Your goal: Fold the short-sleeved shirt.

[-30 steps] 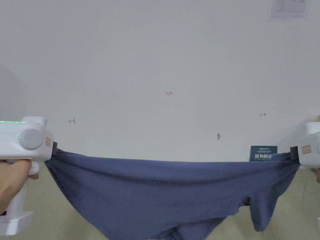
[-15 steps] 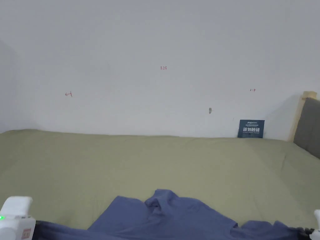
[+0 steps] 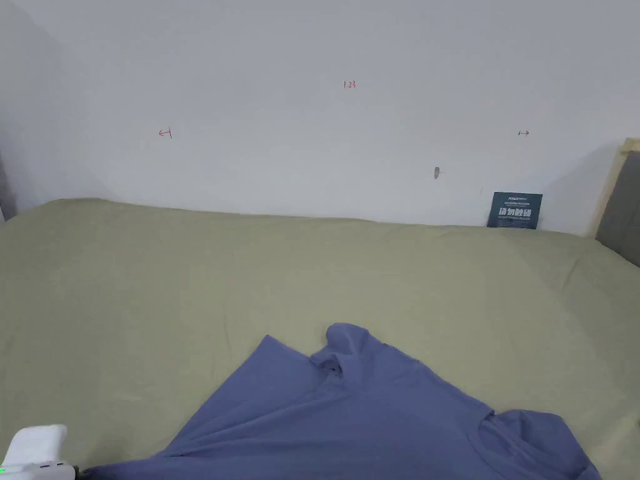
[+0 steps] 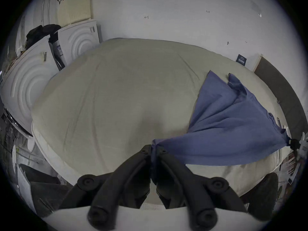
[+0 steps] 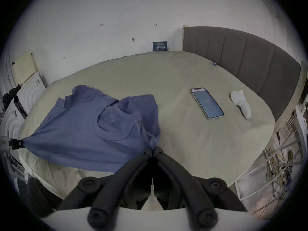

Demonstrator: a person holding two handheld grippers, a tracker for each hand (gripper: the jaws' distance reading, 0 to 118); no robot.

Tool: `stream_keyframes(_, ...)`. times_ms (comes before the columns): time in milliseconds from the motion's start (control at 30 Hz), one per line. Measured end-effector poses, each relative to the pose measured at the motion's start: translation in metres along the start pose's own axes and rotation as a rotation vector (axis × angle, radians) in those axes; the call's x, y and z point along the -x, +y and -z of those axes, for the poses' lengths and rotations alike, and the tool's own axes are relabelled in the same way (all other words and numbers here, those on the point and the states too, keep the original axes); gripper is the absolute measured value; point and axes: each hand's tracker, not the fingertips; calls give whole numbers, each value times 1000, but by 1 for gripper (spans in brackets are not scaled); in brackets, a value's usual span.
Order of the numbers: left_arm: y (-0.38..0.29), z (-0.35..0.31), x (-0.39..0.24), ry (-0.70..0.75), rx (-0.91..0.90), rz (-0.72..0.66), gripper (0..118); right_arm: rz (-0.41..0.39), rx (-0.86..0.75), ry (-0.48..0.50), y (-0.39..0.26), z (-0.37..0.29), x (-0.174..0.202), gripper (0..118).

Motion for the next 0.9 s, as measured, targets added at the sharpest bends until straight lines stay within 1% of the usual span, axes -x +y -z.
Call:
stream_keyframes(33,-2,1,-1,-4,-1,1,6,0,3,5,-1,1,1,0)
stream_keyframes(67,-2,1,0,-17,-4,0,10,8,2,13,-1,-1,2,4)
stream_keyframes(100,-1,1,2,-32,-11,-7,22,21,0,19,-1,-2,3,25)
stream_keyframes(133,0,0,4,-52,-24,-21,49,32,-7,15,-1,-4,4,63)
stream_keyframes(167,-1,-5,3,-73,-37,-25,94,40,-3,14,0,-5,5,113)
stream_keyframes(200,-1,-7,4,-61,-40,-18,108,46,7,22,-1,-4,5,115)
stream_keyframes(233,0,-12,4,-55,-70,-19,108,52,-93,24,2,-8,6,111)
stream_keyframes(267,1,-17,3,-50,-92,-16,108,30,-36,43,1,-7,10,112)
stream_keyframes(300,-1,-25,2,-56,-110,-19,108,10,-35,42,3,-7,15,112)
stream_keyframes(333,-2,-33,2,-78,-130,-36,107,-5,-60,55,3,-21,30,112)
stream_keyframes(367,-4,-39,1,-72,-131,-51,104,-15,-67,68,3,-25,38,110)
stream_keyframes(400,-7,-44,-1,-62,-140,-61,95,-29,-66,84,2,-29,46,99)
stream_keyframes(433,-12,-53,-5,-52,-173,-65,74,-51,-87,97,1,-36,56,72)
stream_keyframes(467,-15,-58,-6,-27,-194,-60,14,-85,-129,101,-2,-48,69,13)
stream_keyframes(500,-19,-61,-7,-16,-204,-46,0,-125,-140,95,-4,-54,79,0)
stream_keyframes(533,-23,-62,-8,-18,-206,-49,0,-150,-164,85,-7,-59,90,0)
stream_keyframes(567,-26,-66,-5,-2,-206,-45,0,-166,-194,108,-7,-67,103,0)
stream_keyframes(600,-27,-66,-3,-22,-173,-29,0,-179,-188,150,-10,-69,108,0)
stream_keyframes(667,-34,-68,-2,-16,-162,-27,0,-171,-213,153,-14,-78,127,0)
stream_keyframes(767,-35,-50,3,-14,-130,-13,0,-174,-241,175,-21,-88,145,0)
stream_keyframes(833,-36,-45,7,-36,-107,-40,0,-190,-247,183,-24,-93,154,0)
stream_keyframes(900,-37,-35,10,-19,-102,-48,0,-218,-244,191,-30,-92,165,0)
